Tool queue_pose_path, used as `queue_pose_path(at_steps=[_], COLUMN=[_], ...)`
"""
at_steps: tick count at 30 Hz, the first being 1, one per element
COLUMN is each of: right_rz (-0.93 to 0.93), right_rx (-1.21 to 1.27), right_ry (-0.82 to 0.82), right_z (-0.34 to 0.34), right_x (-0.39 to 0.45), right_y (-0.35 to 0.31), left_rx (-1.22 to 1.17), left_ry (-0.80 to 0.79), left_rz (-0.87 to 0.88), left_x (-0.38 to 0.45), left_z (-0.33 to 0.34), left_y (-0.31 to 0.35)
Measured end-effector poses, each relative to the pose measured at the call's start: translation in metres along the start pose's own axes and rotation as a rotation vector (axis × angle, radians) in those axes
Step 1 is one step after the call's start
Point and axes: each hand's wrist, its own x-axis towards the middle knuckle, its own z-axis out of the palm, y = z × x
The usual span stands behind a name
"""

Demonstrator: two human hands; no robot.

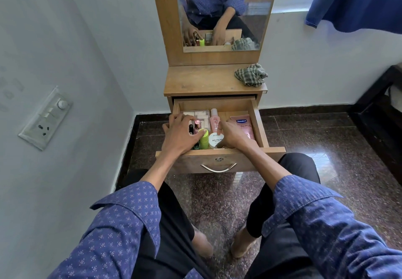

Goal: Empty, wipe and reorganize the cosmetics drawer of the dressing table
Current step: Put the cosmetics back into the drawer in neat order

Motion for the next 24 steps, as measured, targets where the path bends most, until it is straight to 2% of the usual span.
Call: queue_pose_path(at_steps=[12,18,24], right_rz=[-0.004,-0.028,-0.050], right_rx=[-0.048,-0.118,-0.066], right_ry=[-0.028,-0.084,-0.150], right_z=[-0.004,-0.010,-0.008], right_x=[-0.004,-0.004,0.000], right_y=[0.006,0.007,0.007], left_rx=[-0.008,-0.008,-0.018], left_ry=[-0.003,-0.006,-0.006], left_rz=[-0.009,-0.013,-0.012], left_x=[-0.002,-0.002,-0.003], left_z=[-0.002,-0.004,-0.004], left_y=[0.003,0.004,0.005])
